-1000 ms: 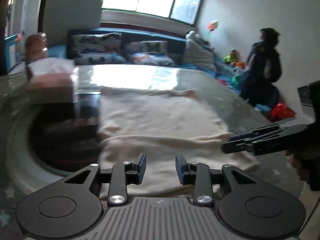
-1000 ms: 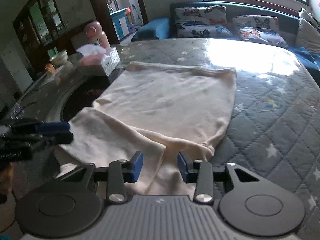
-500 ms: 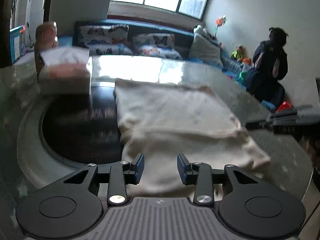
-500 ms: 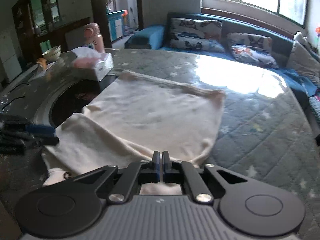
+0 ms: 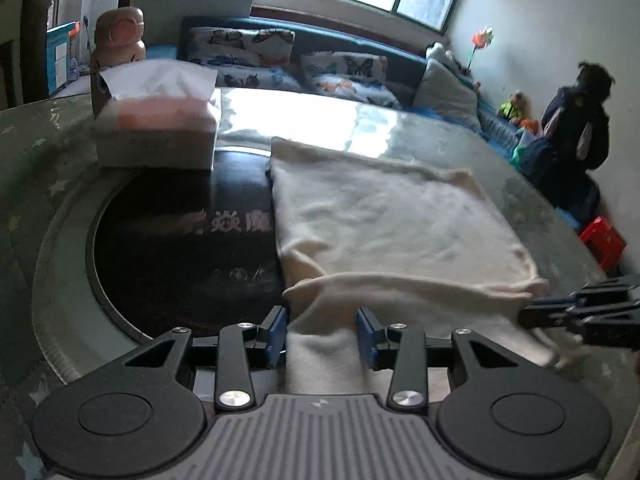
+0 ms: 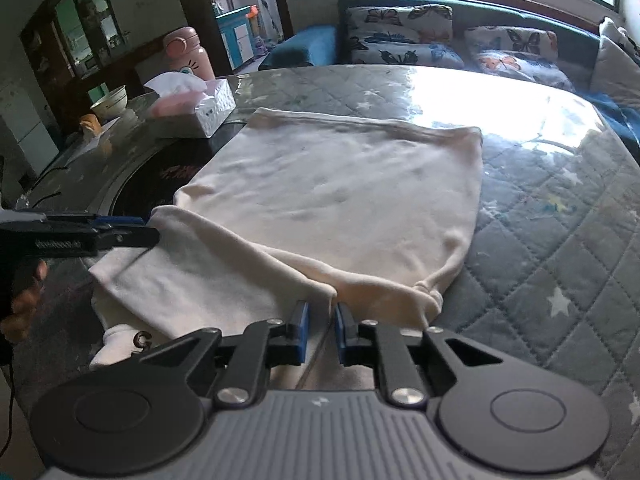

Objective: Fold clothes

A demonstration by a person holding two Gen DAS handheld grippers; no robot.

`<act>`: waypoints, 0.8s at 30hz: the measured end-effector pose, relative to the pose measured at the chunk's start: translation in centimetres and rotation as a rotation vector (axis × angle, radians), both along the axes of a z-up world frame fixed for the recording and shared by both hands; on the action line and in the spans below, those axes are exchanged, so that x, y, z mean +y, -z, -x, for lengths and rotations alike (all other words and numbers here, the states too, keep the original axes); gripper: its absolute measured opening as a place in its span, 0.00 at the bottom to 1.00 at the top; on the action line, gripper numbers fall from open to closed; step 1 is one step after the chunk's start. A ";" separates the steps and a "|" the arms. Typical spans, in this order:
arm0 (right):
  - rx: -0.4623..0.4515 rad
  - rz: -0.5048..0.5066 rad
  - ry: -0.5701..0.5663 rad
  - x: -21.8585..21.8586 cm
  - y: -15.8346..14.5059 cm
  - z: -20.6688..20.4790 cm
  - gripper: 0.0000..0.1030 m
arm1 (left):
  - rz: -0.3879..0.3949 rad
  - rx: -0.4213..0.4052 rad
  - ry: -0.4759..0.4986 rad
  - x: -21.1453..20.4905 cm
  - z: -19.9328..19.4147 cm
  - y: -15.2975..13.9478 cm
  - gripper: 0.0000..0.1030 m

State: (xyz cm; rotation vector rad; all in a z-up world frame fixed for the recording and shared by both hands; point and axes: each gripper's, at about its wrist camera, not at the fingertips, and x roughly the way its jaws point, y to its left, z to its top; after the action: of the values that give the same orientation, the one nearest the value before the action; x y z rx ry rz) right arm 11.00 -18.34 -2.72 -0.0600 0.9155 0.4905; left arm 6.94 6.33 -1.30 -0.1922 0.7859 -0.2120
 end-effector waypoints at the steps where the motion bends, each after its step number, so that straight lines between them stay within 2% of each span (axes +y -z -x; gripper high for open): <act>1: -0.007 0.009 -0.002 0.1 -0.1 0.0 0.08 | 0.000 -0.011 0.008 -0.2 0.1 -0.4 0.41; 4: -0.025 0.035 -0.005 0.4 -0.5 0.0 0.07 | -0.020 -0.030 0.039 -1.5 -0.1 -0.9 0.45; 10: -0.038 0.076 0.000 0.5 -0.7 0.0 0.08 | -0.069 -0.002 0.056 -2.8 -0.6 0.0 0.47; 13: -0.069 0.075 -0.017 0.4 -1.7 0.8 0.12 | -0.075 -0.010 0.061 -2.8 0.0 -0.4 0.50; 19: -0.083 0.086 -0.110 1.4 -1.8 2.7 0.12 | -0.102 -0.025 0.117 -3.9 2.5 -1.0 0.54; 22: -0.055 0.116 -0.133 1.7 -0.8 3.2 0.12 | -0.121 -0.039 0.161 -4.6 4.2 -1.4 0.58; 24: -0.067 0.130 -0.139 1.7 -0.8 3.7 0.14 | -0.129 -0.056 0.194 -4.9 5.5 -1.9 0.64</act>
State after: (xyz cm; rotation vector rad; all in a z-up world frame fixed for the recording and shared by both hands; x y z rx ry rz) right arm 7.33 -16.61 -1.93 -0.2585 0.8800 0.5545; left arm 1.40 1.42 0.61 0.0116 0.7598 -0.3472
